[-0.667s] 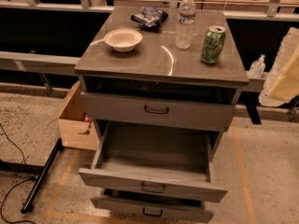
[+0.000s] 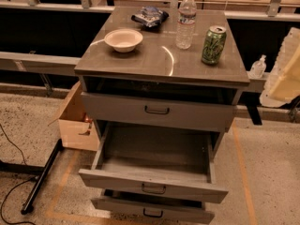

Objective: Close middle drawer

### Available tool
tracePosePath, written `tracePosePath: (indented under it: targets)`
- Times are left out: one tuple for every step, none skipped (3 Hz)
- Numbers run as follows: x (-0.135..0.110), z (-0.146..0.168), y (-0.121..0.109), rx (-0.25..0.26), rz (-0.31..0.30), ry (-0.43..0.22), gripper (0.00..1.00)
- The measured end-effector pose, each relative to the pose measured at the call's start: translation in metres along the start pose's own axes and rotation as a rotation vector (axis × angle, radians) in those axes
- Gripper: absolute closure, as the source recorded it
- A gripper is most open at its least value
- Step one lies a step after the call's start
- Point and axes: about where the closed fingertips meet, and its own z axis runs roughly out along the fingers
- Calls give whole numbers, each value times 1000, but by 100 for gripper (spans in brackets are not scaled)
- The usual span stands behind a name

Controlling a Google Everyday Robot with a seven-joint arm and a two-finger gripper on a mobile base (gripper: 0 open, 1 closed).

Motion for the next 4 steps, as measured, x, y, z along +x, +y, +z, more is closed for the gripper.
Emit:
tracePosePath:
  targets:
    - [0,0,0,0,0,0,0]
    - [0,0,0,0,0,-1,0]
    - [3,4,12,13,5,-37,16]
    - [14,17,37,42,37,-98,39]
